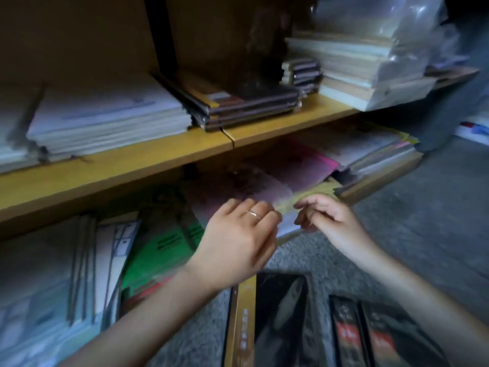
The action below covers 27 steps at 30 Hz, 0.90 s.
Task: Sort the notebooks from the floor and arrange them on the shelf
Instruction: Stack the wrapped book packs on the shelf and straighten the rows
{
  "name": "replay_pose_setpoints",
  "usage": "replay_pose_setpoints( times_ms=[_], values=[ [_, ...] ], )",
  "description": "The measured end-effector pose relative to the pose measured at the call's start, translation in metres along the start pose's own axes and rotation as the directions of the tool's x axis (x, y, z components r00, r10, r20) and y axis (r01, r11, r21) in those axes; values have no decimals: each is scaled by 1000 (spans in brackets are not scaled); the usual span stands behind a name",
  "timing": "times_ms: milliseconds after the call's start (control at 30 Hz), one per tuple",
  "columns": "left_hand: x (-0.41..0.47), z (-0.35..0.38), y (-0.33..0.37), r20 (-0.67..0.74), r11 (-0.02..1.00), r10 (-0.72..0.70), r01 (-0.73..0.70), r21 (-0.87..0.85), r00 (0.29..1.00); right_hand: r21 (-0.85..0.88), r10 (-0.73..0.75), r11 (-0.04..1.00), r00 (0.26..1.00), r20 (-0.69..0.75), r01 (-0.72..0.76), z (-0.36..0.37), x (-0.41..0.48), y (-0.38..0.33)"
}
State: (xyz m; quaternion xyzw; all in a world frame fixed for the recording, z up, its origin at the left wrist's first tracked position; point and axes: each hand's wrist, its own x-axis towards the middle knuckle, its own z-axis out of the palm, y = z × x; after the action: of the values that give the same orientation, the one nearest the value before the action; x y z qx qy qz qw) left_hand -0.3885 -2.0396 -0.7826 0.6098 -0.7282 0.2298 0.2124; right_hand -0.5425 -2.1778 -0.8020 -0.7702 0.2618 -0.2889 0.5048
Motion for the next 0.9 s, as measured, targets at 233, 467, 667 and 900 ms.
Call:
replay_pose_setpoints(
  times_ms=[233,467,667,900],
  values=[
    [-122,93,32,818,750,-352,660,-46,456,-344,647,751,732,213,-563,25,-99,116],
    [-168,125,57,840,346,-525,936,67,134,-404,819,570,532,215,-715,41,-143,138],
    [-149,131,59,793,52,-600,984,170,-105,-261,839,545,517,171,-797,52,-144,145],
    [-196,208,22,843,-171,-499,977,129,-199,-144,835,546,524,167,-825,49,-145,142]
  ],
)
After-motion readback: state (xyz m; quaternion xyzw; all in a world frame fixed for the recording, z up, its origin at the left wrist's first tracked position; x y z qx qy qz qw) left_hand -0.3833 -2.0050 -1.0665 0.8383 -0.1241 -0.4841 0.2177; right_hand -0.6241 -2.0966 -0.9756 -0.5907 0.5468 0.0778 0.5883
